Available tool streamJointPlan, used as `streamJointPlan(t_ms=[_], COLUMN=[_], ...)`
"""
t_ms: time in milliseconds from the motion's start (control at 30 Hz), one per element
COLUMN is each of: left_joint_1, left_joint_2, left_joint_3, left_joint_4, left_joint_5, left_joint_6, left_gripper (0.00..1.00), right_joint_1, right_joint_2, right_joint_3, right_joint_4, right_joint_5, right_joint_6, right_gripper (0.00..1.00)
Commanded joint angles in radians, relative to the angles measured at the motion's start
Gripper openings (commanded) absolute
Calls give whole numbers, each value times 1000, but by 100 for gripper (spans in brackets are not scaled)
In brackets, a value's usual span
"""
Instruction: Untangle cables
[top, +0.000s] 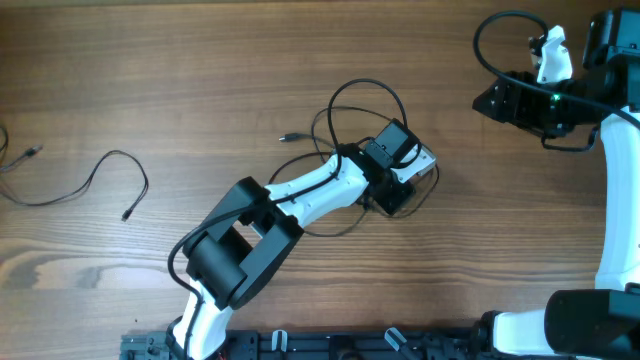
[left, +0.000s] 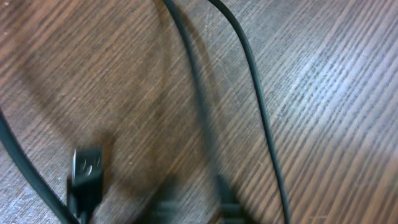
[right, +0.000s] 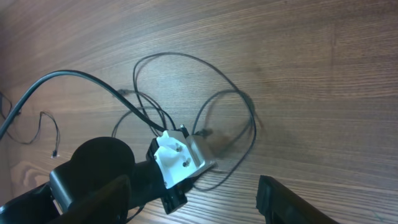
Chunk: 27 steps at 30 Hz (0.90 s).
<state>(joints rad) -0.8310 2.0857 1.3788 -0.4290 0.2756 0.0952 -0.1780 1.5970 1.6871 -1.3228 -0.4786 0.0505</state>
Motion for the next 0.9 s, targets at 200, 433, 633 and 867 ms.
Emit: streamJointPlan(t_ms=[200,433,633,867], left_joint_1=[80,186,269,360], left_joint_2=[-216,-472,-581,-585], left_joint_3=[156,265,265,265], left_joint_4=[-216,-394,-406,-436], left_joint_5=[-50,-11,-11,-3], left_joint_6=[-241,-380,-393,-424], left_gripper=[4,4,4,4], right_joint_1=[1,15,142,336], right_joint_2=[0,0,0,1], right_joint_3=[-3,-3,-3,-3], right_joint_4=[-3,-4,16,104], right_joint_5=[-23,-172,-240,-275], right_joint_6=[-24,-81,-80,-122], right_gripper=[67,68,68,71])
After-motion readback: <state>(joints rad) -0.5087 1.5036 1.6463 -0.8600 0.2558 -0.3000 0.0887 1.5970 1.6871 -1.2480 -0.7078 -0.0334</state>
